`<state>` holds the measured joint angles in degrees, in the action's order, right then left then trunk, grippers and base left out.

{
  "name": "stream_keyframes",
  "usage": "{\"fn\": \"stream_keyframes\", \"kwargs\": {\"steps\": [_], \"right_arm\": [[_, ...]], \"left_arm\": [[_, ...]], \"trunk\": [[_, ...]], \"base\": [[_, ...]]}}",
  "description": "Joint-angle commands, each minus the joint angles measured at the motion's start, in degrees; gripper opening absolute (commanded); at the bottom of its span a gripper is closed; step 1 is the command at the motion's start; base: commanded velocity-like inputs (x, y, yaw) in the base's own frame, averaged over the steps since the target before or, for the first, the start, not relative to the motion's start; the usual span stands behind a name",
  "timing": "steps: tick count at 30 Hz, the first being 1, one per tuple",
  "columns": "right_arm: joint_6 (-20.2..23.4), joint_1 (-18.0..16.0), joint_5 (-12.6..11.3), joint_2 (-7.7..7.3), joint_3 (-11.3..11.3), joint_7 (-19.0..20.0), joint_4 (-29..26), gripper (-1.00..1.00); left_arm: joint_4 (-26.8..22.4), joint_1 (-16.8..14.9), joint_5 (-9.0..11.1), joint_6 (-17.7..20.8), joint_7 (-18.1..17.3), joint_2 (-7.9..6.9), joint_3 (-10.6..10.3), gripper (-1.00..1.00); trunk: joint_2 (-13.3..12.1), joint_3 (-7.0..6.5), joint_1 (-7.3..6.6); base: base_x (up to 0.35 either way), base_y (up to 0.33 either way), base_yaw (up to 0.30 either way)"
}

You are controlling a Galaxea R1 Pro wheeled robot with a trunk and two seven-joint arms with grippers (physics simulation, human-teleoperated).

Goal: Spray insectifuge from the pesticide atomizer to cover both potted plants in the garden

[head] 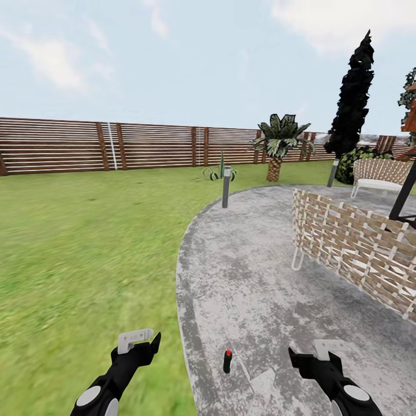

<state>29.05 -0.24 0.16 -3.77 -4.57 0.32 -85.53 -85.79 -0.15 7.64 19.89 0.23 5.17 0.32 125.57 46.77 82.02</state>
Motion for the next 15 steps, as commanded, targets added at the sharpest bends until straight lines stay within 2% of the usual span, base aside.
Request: {"fn": "stream_keyframes", "kwargs": {"steps": [1,10,15], "right_arm": [[0.3,0.0,0.0,-0.01,0.0,0.0,-0.1,1.0],[0.3,0.0,0.0,-0.01,0.0,0.0,-0.1,1.0],[0.3,0.0,0.0,0.0,0.0,0.0,-0.1,1.0]], "left_arm": [[-0.1,0.0,0.5,0.3,0.0,0.02,0.0,1.0],[-0.1,0.0,0.5,0.3,0.0,0.02,0.0,1.0],[0.6,0.0,0.5,0.2,0.0,0.02,0.0,1.0]], "trunk": [[0.0,0.05,-0.01],[0.0,0.05,-0.01],[0.0,0.05,-0.01]], "base": [[0.0,-0.074,0.0],[0.0,-0.133,0.0],[0.0,-0.036,0.0]]}}
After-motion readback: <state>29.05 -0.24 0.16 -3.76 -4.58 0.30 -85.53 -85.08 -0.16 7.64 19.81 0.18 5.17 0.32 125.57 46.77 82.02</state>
